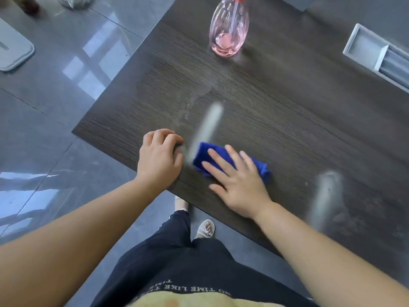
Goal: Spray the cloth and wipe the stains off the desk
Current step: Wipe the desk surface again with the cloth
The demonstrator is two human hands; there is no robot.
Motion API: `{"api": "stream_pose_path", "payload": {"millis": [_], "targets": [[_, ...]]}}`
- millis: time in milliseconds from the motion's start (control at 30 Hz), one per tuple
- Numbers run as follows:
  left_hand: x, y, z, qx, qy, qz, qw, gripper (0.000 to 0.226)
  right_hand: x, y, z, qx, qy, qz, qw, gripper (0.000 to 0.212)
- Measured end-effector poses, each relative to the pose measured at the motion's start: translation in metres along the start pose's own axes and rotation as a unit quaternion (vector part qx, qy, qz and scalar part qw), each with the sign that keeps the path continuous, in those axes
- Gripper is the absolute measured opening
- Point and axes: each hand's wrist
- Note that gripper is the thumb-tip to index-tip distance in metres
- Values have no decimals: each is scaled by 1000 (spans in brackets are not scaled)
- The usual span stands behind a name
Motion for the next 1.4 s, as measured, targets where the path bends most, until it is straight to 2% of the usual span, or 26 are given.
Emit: {"api": "stream_pose_path", "payload": {"millis": [67, 133, 200, 233, 267, 300, 367, 433, 500, 567, 633, 700, 733, 767, 833, 900, 933, 1000, 1033, 1100, 1200, 1233, 1267, 1300, 1400], "targets": [[-1, -13, 5, 0, 7, 13, 1000, 48, -34, -32, -3, -13, -27, 39, 999, 52], [-3, -23, 9, -5, 11, 19, 1000, 55, -55, -29, -9, -6, -26, 162, 986, 55], [-6, -34, 13, -3, 4, -5, 1000, 50, -49, 1, -8, -19, -7, 318, 948, 61], [-6, -40, 16, -6, -2, -23, 1000, 45, -36, 18, -7, -24, 5, 363, 932, 64], [-5, -44, 17, -10, -7, -38, 999, 41, -19, 32, -6, -17, 14, 364, 931, 65], [-4, -49, 19, -15, -9, -50, 999, 36, -1, 37, -2, -9, 14, 317, 948, 65], [1, -55, 19, -21, -17, -58, 998, 36, 28, 18, 4, 18, 11, 143, 990, 62], [4, -58, 16, -21, -27, -54, 998, 37, 27, -26, 6, 12, 6, -3, 1000, 56], [8, -60, 12, -7, -21, -41, 999, 38, -1, -61, 2, 13, 3, -51, 999, 52], [14, -59, 6, 16, -5, -25, 1000, 38, -31, -73, -4, 20, -22, -10, 1000, 52], [18, -55, -2, 36, -6, -19, 999, 37, -37, -52, -10, 21, -11, 119, 993, 55], [21, -53, -7, 47, -24, -18, 998, 34, -18, -11, -9, 21, 6, 284, 959, 59], [22, -53, -7, 48, -36, -18, 998, 33, -1, 9, -8, 25, 15, 329, 944, 61], [24, -54, -7, 43, -51, -21, 998, 30, 18, 29, -5, 31, 23, 332, 942, 62], [26, -57, -4, 22, -92, -27, 995, 27, 54, 40, 3, 18, 21, 241, 970, 61], [33, -58, -3, -7, -115, -25, 993, 24, 75, 20, 9, 12, 9, 95, 995, 58], [37, -57, -3, -18, -115, -24, 993, 23, 74, 4, 11, 18, 2, 30, 999, 56], [46, -55, -7, -22, -112, -28, 993, 22, 54, -17, 7, 22, 4, -48, 999, 51], [51, -51, -10, -18, -112, -30, 993, 22, 40, -17, 5, 12, -5, -59, 998, 50], [57, -47, -14, -15, -112, -26, 993, 22, 22, 0, 1, 5, -11, 1, 1000, 52], [63, -42, -18, -36, -115, -32, 992, 22, 35, 65, -2, 5, 20, 221, 975, 60], [64, -42, -19, -48, -118, -39, 991, 21, 48, 85, -1, 15, 25, 267, 963, 61], [67, -42, -20, -58, -123, -49, 990, 21, 62, 99, 1, 26, 26, 269, 963, 61], [70, -43, -21, -66, -126, -60, 988, 21, 74, 106, 3, 32, 26, 223, 974, 61], [80, -45, -22, -67, -124, -77, 987, 21, 75, 88, 8, 19, 11, -16, 1000, 56]]}}
Point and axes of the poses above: each hand's wrist, its own y-axis towards the middle knuckle, its own z-axis out of the palm, x = y × z, and after that the axes turned 5 degrees about -z, right-handed
